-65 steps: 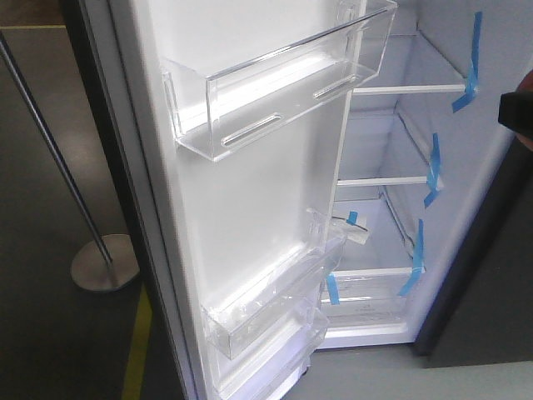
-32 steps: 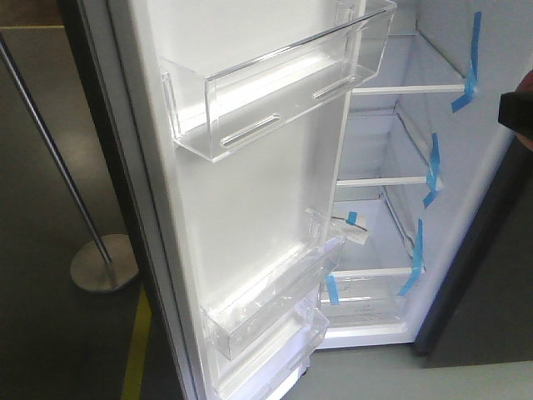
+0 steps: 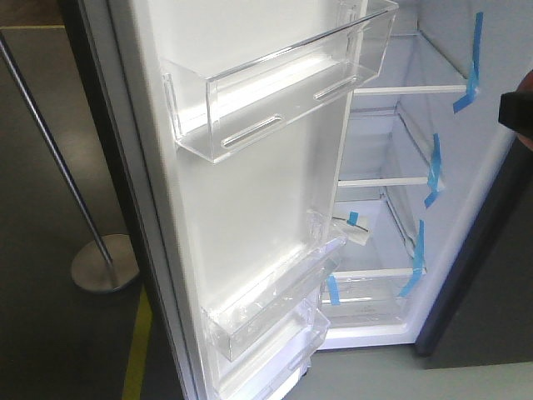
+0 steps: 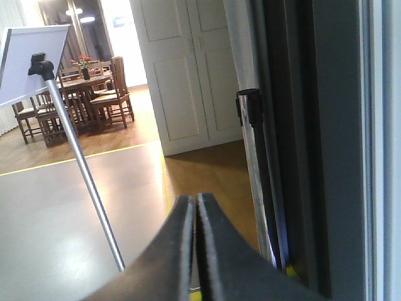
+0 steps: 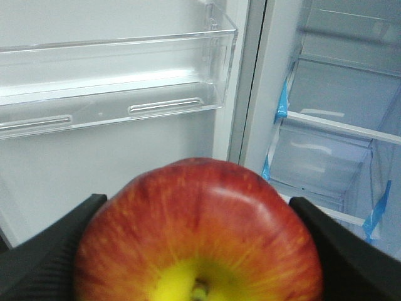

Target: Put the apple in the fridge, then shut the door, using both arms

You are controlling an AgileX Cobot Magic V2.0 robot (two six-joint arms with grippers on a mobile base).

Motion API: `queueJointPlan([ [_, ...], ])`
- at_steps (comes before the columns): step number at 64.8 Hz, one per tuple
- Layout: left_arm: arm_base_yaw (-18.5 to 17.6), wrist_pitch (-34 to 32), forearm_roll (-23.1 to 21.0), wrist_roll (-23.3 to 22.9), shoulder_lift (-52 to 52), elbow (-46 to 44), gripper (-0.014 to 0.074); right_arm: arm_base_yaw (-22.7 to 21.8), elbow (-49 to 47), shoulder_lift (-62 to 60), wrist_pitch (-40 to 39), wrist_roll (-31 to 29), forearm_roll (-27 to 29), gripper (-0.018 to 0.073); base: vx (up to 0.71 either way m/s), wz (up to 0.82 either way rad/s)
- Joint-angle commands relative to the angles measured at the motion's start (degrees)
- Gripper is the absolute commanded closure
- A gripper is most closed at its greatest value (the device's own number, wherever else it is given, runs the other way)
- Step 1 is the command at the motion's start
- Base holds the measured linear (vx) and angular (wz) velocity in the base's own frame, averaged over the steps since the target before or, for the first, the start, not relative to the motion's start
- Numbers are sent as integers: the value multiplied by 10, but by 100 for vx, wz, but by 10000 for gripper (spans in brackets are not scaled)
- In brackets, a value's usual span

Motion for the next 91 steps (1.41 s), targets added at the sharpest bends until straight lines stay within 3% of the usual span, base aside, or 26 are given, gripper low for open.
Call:
queueJointPlan([
  [1, -3, -42, -5, -3, -8, -11, 603, -2, -15, -5, -39, -3, 25, 500, 0, 1],
  [91, -3, -42, -5, -3, -8, -11, 603, -2, -15, -5, -39, -3, 25, 500, 0, 0],
])
